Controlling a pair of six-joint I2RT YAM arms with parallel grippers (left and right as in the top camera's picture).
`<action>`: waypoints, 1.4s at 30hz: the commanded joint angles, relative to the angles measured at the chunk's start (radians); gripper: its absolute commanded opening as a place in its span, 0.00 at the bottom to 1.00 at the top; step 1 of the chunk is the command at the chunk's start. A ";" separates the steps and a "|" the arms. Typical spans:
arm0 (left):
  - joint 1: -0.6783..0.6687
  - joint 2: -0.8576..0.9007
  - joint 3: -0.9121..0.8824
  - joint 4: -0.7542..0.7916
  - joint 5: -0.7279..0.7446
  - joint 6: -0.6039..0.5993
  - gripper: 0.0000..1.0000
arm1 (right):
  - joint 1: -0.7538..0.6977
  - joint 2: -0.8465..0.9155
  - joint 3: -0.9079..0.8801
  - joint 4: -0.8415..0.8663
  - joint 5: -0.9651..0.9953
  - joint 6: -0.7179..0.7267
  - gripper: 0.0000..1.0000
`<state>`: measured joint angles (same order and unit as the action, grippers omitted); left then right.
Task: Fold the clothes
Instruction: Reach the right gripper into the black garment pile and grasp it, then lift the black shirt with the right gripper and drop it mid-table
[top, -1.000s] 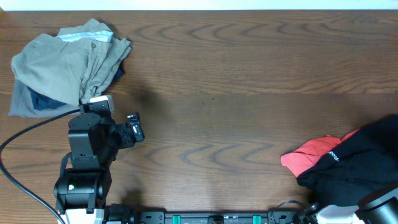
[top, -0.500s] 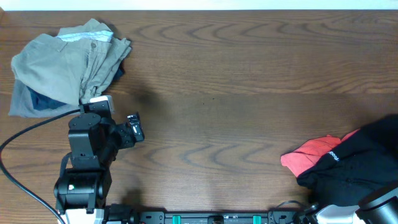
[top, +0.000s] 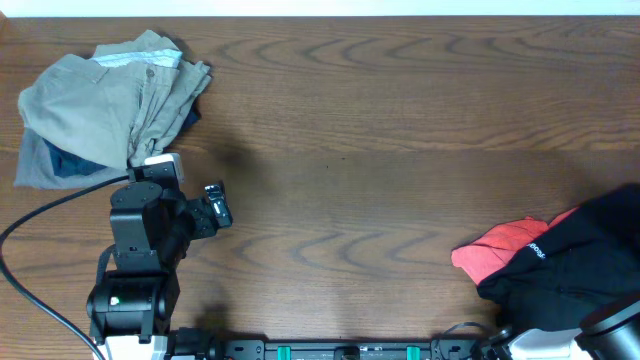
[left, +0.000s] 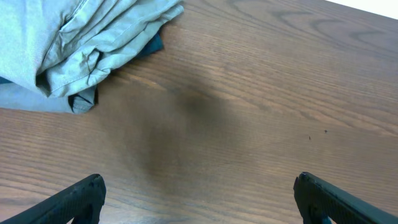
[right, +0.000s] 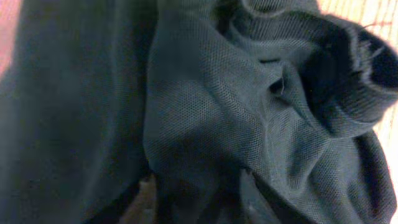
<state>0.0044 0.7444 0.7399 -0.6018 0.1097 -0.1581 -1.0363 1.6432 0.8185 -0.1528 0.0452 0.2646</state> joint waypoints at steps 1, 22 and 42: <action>-0.004 -0.001 0.019 0.000 0.013 -0.004 0.98 | -0.012 0.031 0.019 0.004 0.011 0.003 0.09; -0.004 -0.001 0.019 0.000 0.013 -0.004 0.98 | 0.254 -0.213 0.557 -0.114 -0.869 0.045 0.02; -0.004 -0.001 0.019 0.000 0.013 -0.004 0.98 | 1.065 -0.178 0.586 -0.801 -0.337 -0.442 0.04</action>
<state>0.0044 0.7444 0.7410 -0.6022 0.1173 -0.1585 0.0238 1.4757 1.3933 -0.9409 -0.5961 -0.1108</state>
